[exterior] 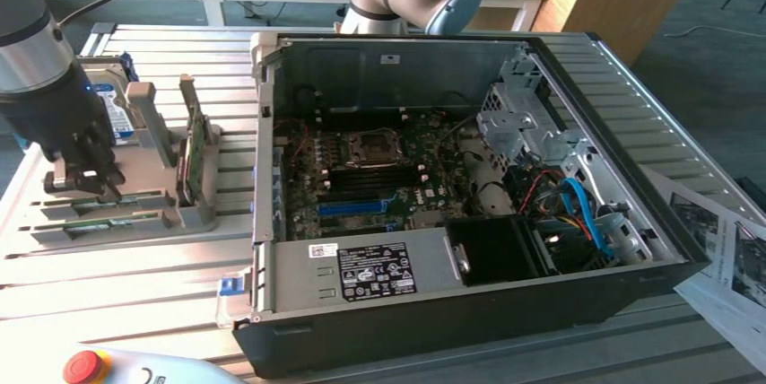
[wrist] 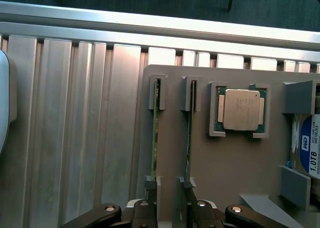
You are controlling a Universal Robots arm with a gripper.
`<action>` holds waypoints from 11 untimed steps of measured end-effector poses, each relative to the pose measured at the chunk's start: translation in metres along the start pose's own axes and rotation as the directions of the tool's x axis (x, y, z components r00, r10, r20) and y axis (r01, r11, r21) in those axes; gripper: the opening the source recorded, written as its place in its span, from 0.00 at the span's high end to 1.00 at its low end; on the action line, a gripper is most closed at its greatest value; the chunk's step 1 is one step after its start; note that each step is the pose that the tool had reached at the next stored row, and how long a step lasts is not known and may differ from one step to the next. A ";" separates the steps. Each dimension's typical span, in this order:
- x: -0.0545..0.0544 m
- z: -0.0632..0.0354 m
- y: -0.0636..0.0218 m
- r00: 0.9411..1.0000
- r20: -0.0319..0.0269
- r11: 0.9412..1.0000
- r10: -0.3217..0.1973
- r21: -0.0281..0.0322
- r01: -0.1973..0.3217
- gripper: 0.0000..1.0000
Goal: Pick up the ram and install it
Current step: 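Pick up the ram and move it above insertion slot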
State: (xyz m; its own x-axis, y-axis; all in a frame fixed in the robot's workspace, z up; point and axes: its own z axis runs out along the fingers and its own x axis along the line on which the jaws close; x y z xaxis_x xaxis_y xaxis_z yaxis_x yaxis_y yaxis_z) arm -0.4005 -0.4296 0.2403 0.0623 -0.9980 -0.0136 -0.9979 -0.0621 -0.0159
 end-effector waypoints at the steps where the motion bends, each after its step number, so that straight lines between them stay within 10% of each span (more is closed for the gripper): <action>1: 0.000 0.0004 0.0000 1.000 0.000 1.000 0.000 0.000 0.000 0.68; 11: 0.000 0.0074 0.0004 1.000 0.000 1.000 0.000 0.000 0.000 0.68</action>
State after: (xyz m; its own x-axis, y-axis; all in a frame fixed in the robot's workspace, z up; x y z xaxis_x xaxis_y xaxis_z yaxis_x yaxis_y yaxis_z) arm -0.4007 -0.4297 0.2329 0.0624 -0.9980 -0.0135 -0.9979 -0.0622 -0.0158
